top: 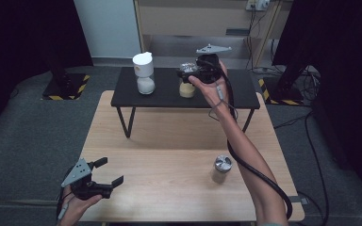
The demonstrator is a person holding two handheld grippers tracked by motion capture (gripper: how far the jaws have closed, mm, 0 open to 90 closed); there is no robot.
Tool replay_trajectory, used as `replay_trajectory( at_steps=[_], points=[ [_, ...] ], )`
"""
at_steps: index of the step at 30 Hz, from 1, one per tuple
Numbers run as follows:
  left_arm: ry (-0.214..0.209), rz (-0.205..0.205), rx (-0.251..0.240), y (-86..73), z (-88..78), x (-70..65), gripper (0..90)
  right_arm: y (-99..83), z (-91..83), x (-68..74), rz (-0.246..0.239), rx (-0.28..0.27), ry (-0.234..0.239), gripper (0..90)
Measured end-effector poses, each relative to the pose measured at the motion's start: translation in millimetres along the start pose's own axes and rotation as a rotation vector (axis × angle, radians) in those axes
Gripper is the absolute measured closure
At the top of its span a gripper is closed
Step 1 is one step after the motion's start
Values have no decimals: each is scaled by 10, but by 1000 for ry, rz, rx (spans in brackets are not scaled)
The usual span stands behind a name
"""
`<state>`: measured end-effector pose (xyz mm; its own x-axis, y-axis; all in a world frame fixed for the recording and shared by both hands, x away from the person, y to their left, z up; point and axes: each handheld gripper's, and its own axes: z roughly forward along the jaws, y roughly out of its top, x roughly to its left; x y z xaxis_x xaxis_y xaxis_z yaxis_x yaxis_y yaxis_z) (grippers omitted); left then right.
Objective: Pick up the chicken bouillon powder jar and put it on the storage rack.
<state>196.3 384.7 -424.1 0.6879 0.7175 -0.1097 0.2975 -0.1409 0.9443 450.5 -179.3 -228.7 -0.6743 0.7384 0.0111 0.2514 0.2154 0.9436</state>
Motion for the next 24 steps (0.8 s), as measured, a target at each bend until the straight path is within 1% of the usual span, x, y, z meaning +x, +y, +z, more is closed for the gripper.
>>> replay_trajectory(
  at_steps=[6,8,13,22,24],
  points=[
    [0,5,1,4,-4,-1,21,63,-97,32,-14,-16,-1,90],
    [-1,4,-1,3,-6,0,21,88,-147,38,-12,-26,3,90],
    [0,-4,-6,-4,-9,3,21,115,-301,47,-15,-70,13,91],
    [-1,-4,-6,-3,-5,0,21,136,-582,37,-25,-107,28,91],
    [0,-5,-6,-3,-5,0,21,129,-644,23,-19,-115,34,91]
  ],
)
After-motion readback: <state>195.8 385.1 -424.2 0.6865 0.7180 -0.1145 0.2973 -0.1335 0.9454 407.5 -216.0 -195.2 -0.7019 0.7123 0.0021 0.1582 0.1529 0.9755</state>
